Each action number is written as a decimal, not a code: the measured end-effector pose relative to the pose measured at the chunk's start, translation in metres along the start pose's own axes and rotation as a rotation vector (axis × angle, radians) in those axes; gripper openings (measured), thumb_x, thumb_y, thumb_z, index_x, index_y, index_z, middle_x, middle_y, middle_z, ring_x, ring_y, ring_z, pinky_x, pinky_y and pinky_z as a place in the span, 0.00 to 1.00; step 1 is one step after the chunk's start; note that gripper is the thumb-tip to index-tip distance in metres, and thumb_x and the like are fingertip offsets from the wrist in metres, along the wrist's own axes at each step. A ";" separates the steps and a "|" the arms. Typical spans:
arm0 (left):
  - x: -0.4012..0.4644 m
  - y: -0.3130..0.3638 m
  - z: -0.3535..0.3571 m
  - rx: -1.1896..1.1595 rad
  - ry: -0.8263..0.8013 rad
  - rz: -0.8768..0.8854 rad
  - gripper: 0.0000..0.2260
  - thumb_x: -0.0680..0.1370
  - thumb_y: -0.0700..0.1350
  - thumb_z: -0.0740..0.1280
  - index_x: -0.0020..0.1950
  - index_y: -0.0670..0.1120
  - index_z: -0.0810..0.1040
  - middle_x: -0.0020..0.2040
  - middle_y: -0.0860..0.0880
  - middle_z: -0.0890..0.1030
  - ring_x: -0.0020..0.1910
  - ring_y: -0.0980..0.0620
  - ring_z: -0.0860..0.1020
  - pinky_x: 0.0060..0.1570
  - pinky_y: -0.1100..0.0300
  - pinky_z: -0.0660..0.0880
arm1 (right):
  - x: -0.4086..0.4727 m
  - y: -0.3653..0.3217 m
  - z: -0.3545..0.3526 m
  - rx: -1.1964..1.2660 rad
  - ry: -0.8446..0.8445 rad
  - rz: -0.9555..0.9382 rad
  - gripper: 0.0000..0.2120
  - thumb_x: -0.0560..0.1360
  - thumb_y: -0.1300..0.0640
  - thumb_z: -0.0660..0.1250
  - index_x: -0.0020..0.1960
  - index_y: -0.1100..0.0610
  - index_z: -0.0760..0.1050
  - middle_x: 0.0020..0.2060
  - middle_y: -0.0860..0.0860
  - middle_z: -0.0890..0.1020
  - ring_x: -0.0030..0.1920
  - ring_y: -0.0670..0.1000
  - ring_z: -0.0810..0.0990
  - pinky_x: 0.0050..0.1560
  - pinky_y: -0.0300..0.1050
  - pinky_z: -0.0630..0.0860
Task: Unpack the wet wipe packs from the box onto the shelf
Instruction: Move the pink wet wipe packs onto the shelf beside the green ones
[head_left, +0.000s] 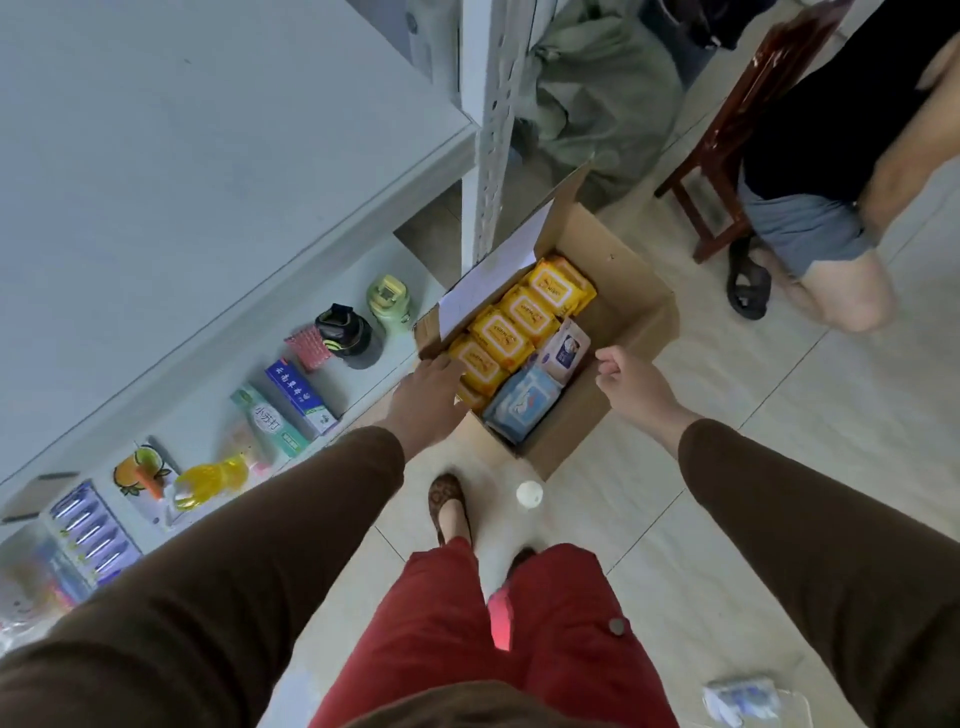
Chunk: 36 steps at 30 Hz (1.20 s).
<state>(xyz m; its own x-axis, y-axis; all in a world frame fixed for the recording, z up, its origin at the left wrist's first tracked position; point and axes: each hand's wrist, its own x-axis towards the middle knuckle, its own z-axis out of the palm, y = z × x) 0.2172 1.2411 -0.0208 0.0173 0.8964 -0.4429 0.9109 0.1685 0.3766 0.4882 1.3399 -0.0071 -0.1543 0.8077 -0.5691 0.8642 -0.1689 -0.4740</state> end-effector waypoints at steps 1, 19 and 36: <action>0.012 0.004 0.005 -0.010 -0.022 -0.006 0.22 0.78 0.48 0.65 0.71 0.46 0.69 0.66 0.46 0.71 0.65 0.43 0.69 0.61 0.46 0.71 | 0.012 0.007 -0.004 -0.001 -0.007 0.010 0.18 0.80 0.61 0.62 0.69 0.55 0.72 0.61 0.53 0.79 0.62 0.53 0.78 0.54 0.40 0.68; 0.268 0.089 0.171 -0.298 -0.151 -0.439 0.24 0.75 0.48 0.71 0.69 0.44 0.71 0.66 0.43 0.74 0.64 0.42 0.73 0.59 0.50 0.72 | 0.301 0.116 -0.003 -0.255 -0.413 -0.087 0.15 0.81 0.57 0.61 0.63 0.63 0.74 0.58 0.61 0.81 0.60 0.61 0.79 0.59 0.56 0.75; 0.386 0.091 0.298 -0.026 -0.183 -0.531 0.22 0.72 0.52 0.75 0.60 0.47 0.70 0.55 0.47 0.79 0.55 0.43 0.78 0.51 0.52 0.72 | 0.440 0.188 0.088 0.066 -0.440 0.334 0.32 0.82 0.37 0.48 0.73 0.60 0.68 0.69 0.58 0.73 0.68 0.60 0.72 0.69 0.55 0.70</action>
<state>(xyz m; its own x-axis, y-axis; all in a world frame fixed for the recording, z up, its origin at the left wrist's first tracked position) 0.4294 1.4802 -0.4001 -0.3674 0.6004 -0.7103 0.8035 0.5895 0.0827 0.5404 1.6140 -0.4059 -0.0745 0.3947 -0.9158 0.8706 -0.4221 -0.2527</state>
